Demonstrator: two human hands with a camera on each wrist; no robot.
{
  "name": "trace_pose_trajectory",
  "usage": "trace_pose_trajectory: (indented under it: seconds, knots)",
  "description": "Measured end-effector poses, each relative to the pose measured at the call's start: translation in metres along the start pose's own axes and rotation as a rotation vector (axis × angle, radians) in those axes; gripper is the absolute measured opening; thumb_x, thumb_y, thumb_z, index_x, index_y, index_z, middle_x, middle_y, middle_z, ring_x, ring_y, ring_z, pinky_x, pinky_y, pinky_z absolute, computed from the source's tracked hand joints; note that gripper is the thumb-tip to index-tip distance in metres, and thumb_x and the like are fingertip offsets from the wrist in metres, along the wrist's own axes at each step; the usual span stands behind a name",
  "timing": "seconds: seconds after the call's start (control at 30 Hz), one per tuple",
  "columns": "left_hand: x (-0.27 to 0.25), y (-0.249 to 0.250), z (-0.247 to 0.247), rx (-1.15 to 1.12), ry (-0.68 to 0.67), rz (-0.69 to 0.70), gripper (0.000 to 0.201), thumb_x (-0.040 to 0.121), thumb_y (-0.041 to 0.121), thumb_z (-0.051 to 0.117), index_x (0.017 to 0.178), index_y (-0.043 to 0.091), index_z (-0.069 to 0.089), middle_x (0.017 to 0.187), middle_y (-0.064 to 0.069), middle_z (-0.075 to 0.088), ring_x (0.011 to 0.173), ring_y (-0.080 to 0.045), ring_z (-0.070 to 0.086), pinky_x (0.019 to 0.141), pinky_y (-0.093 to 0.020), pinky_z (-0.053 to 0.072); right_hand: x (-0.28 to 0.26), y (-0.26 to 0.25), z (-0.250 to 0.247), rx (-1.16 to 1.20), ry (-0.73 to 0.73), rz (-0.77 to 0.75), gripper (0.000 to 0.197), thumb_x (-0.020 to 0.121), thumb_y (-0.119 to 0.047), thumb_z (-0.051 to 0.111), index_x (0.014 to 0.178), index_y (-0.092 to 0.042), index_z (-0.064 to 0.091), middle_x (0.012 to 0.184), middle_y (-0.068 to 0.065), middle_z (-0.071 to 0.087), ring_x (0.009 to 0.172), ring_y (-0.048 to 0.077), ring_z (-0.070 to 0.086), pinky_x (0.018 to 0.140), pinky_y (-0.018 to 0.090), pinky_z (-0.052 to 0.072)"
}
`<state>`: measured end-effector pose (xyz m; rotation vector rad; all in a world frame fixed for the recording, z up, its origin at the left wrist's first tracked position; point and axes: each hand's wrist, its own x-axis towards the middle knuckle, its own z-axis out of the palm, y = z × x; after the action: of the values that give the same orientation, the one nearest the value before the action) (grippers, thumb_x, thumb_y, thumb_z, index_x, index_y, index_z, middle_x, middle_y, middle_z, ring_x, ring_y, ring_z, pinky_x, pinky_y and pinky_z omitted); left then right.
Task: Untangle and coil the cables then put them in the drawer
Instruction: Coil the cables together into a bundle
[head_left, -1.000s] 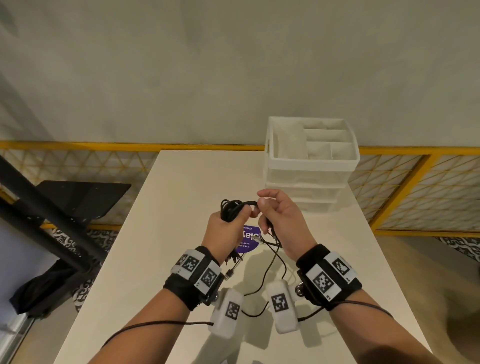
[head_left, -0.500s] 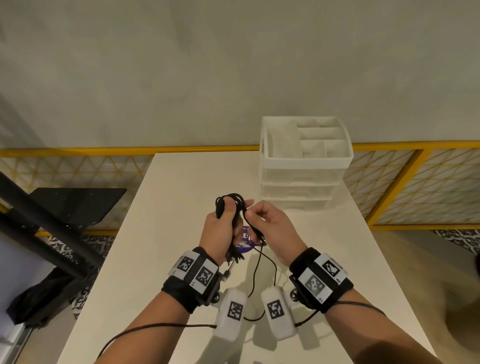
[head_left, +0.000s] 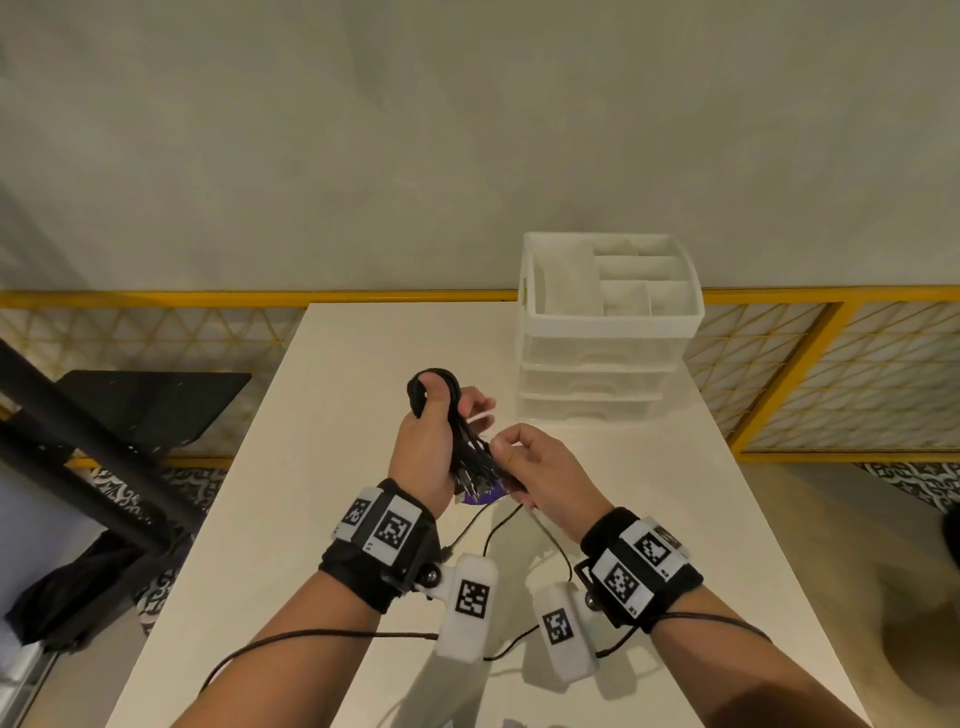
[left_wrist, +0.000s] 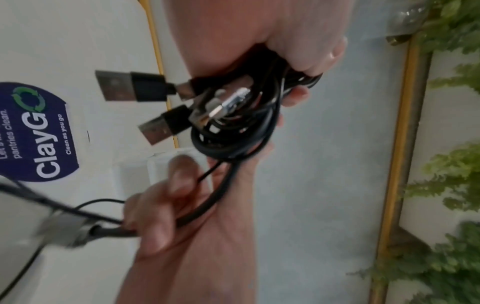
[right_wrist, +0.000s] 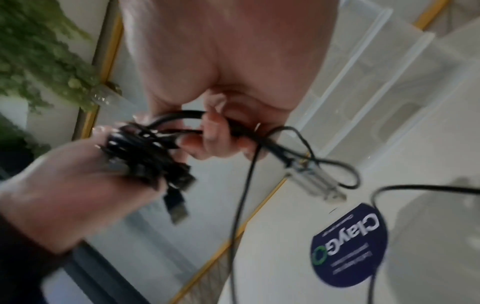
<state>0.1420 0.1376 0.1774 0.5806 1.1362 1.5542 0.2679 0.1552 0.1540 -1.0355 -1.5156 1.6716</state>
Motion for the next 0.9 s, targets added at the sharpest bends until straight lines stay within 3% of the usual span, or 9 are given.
trace_pose_trajectory:
  seconds: [0.07,0.2,0.33,0.43,0.53,0.6,0.7,0.8,0.9]
  knots:
    - [0.001,0.007,-0.001,-0.13,-0.028,-0.029,0.053,0.086,0.059,0.036,0.061,0.013,0.046,0.061,-0.003,0.06,0.072,-0.024,0.068,0.076,-0.035,0.053,0.0,0.002,-0.005,0.055,-0.041,0.007,0.012,0.093,-0.014,0.05,0.092,-0.003,0.05,0.05,-0.003,0.05,0.035,0.0,0.039,0.038,0.01,0.032]
    - [0.005,0.023,-0.005,-0.201,-0.053,-0.068,0.056,0.086,0.066,0.032,0.062,0.017,0.042,0.045,0.004,0.036,0.039,-0.014,0.042,0.048,-0.025,0.041,0.002,0.016,-0.017,0.047,-0.094,0.007,0.01,0.093,-0.009,0.046,0.09,-0.002,0.053,0.043,-0.01,0.049,0.04,0.001,0.038,0.041,0.009,0.03]
    - [0.009,0.031,-0.007,-0.207,-0.086,-0.013,0.056,0.086,0.067,0.03,0.063,0.017,0.041,0.043,0.007,0.03,0.035,-0.011,0.032,0.04,-0.021,0.033,0.006,0.028,-0.023,-0.091,-0.122,-0.018,0.015,0.089,-0.009,0.055,0.077,-0.014,0.06,0.056,0.001,0.049,0.049,0.006,0.042,0.049,0.012,0.036]
    - [0.011,0.035,-0.01,-0.241,-0.065,0.007,0.058,0.085,0.068,0.029,0.061,0.017,0.041,0.041,0.008,0.029,0.033,-0.01,0.03,0.038,-0.02,0.03,0.007,0.031,-0.022,-0.199,-0.151,-0.039,0.025,0.09,-0.008,0.053,0.068,-0.018,0.056,0.064,0.003,0.053,0.064,0.01,0.05,0.059,0.007,0.039]
    - [0.011,0.041,-0.016,-0.305,-0.042,0.014,0.058,0.084,0.069,0.031,0.059,0.018,0.042,0.041,0.008,0.029,0.032,-0.008,0.028,0.037,-0.019,0.027,0.006,0.037,-0.022,-0.213,-0.157,-0.029,0.025,0.093,-0.008,0.047,0.071,-0.016,0.055,0.074,0.0,0.056,0.074,0.005,0.055,0.069,0.006,0.043]
    - [0.012,0.043,-0.02,-0.301,-0.057,-0.008,0.057,0.083,0.069,0.033,0.06,0.018,0.042,0.041,0.009,0.029,0.031,-0.007,0.027,0.037,-0.019,0.025,0.007,0.04,-0.023,-0.25,-0.16,-0.037,0.023,0.095,-0.009,0.044,0.076,-0.014,0.056,0.073,0.0,0.056,0.071,0.003,0.054,0.071,0.008,0.044]
    - [0.015,0.043,-0.027,-0.15,-0.141,-0.151,0.054,0.08,0.069,0.038,0.063,0.018,0.043,0.042,0.009,0.029,0.031,-0.007,0.027,0.037,-0.019,0.023,0.01,0.04,-0.027,-0.339,-0.164,-0.013,0.018,0.094,-0.013,0.047,0.085,-0.007,0.062,0.069,-0.002,0.054,0.061,0.002,0.049,0.064,0.013,0.041]
    - [0.013,0.04,-0.032,0.179,-0.182,-0.283,0.05,0.081,0.062,0.048,0.064,0.015,0.047,0.046,0.005,0.033,0.033,-0.009,0.03,0.034,-0.018,0.028,0.013,0.035,-0.03,-0.484,-0.156,-0.014,0.015,0.089,-0.02,0.057,0.093,-0.012,0.068,0.086,-0.001,0.064,0.08,0.01,0.058,0.078,0.023,0.045]
    - [0.012,0.022,-0.029,0.552,-0.124,-0.209,0.052,0.085,0.057,0.049,0.063,0.011,0.053,0.049,-0.001,0.045,0.034,-0.013,0.036,0.036,-0.02,0.032,0.016,0.02,-0.025,-0.607,-0.146,-0.023,0.015,0.085,-0.025,0.062,0.096,-0.017,0.069,0.098,0.0,0.067,0.095,0.017,0.061,0.087,0.032,0.047]
